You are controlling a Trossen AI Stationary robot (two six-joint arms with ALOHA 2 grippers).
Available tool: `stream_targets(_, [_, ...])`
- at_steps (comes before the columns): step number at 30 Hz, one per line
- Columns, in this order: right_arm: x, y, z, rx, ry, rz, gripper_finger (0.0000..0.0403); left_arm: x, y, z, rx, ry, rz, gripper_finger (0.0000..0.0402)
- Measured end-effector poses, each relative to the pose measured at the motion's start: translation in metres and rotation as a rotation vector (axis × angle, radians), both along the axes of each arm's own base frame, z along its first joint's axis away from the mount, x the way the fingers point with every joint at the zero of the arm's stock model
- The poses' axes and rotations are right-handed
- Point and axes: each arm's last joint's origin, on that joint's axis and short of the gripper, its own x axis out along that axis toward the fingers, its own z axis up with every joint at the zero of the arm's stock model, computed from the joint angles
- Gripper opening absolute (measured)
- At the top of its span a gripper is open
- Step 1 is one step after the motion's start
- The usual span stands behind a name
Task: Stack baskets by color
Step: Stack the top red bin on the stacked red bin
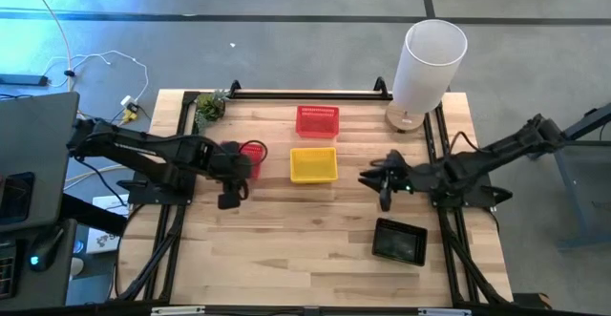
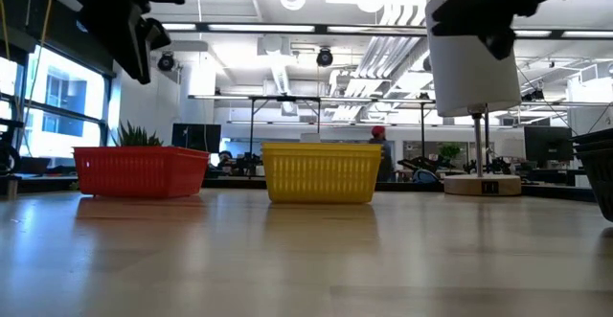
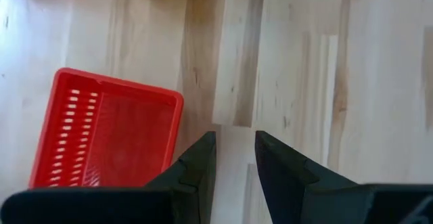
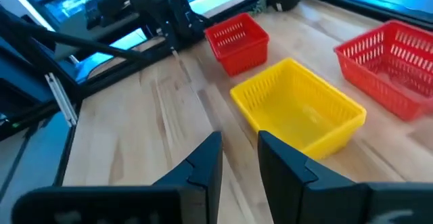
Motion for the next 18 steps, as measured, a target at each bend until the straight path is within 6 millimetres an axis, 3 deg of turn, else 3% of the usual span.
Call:
stream_targets(8, [0.020, -0.024, 0.002, -0.024, -0.037, 0.040, 0.0083, -0.011, -0.005, -0.008, 0.006, -0.121, -0.010, 0.0090])
stream_targets(13, [0.041, -0.035, 0.022, -0.120, -0.028, 0.082, 0.0083, -0.012, -0.005, -0.015, 0.007, -0.148, -0.012, 0.0090])
stream_targets(18, [0.065, -0.051, 0.042, -0.258, 0.117, 0.059, 0.0083, -0.008, -0.005, -0.017, 0.033, -0.202, -0.057, 0.0090])
